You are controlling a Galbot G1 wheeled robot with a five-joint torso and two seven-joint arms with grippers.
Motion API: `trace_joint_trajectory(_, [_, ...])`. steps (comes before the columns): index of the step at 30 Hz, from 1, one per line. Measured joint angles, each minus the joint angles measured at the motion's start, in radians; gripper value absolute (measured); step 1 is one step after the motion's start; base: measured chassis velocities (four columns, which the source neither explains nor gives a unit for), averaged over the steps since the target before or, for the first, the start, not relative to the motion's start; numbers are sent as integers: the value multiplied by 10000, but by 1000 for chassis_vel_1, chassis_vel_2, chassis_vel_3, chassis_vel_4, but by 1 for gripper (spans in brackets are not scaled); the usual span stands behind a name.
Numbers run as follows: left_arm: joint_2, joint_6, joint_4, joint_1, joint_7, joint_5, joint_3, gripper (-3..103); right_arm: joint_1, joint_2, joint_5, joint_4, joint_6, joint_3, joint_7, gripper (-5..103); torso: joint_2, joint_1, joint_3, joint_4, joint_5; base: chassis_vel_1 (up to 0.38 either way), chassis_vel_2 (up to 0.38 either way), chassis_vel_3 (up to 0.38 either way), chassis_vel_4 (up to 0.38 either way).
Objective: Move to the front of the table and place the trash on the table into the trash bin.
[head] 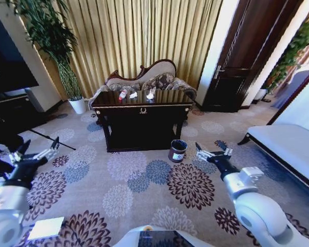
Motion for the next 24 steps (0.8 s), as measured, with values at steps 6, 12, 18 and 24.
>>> trace_joint_trajectory(6, [-127, -849, 435, 273, 689, 89, -12, 100, -497, 1032, -178, -588, 708, 1386, -1249, 100, 0, -1, -1, -7, 14, 0, 0, 0, 0])
trace_joint_trajectory(12, [-208, -999, 226, 512, 927, -62, -192, 100, -264, 748, 655, 521, -349, 1760, -964, 100, 1, 0, -1, 2, 1, 0, 0, 0, 0])
trace_joint_trajectory(18, [-215, -289, -173, 575, 1121, -374, -425, 100, -78, 43, 1549, 791, -841, 2586, -1062, 100, 1, -1, -1, 1, 4, 0, 0, 0, 0])
trace_joint_trajectory(24, [-223, 734, -504, 546, 1127, -466, -565, 100, 11, -277, 1296, 598, -1006, 2778, -1401, 100, 1, -1, -1, 2, 2, 0, 0, 0, 0])
